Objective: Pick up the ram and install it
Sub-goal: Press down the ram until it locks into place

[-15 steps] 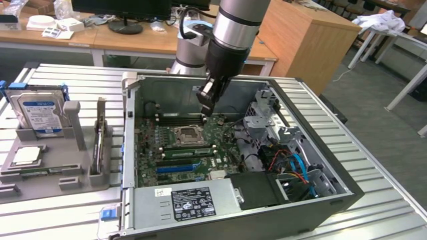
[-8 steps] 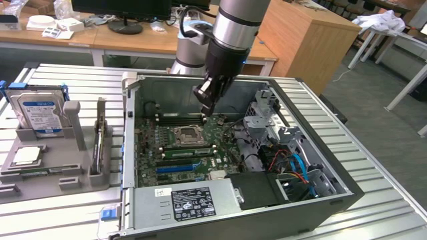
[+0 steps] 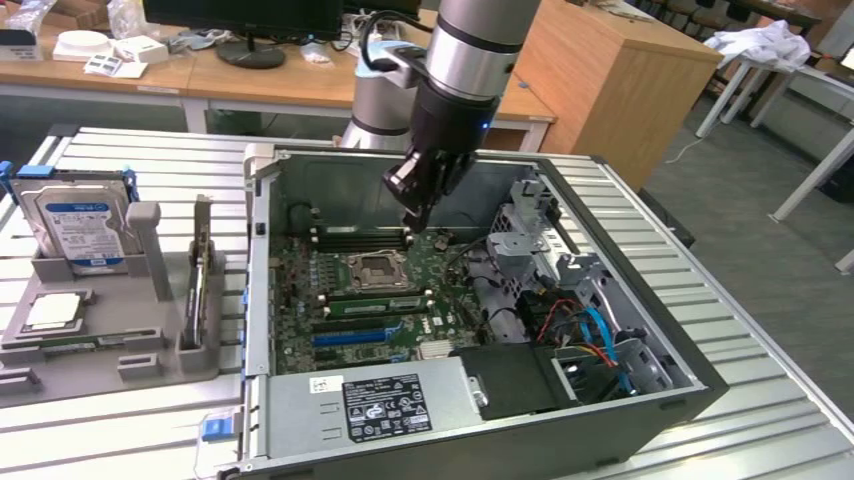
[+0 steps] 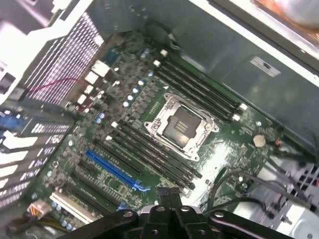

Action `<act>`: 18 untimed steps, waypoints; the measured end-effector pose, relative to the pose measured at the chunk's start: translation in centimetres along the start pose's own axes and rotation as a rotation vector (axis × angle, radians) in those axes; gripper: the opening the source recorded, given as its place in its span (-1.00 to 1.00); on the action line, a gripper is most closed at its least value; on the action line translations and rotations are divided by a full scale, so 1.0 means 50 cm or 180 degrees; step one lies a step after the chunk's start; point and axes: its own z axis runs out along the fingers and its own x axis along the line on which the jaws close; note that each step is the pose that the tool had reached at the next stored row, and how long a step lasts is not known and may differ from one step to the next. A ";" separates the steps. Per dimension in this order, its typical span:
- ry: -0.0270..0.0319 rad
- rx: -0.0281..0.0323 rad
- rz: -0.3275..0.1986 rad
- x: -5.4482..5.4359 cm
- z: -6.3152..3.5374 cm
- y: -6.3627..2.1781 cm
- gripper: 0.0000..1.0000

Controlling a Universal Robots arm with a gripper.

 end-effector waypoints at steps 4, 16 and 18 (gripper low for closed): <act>-0.0016 0.0000 0.0219 0.000 0.000 0.000 -0.80; -0.0063 0.0000 0.0881 0.000 0.001 0.000 -0.80; -0.0071 -0.0001 0.0989 0.000 0.001 0.000 -0.80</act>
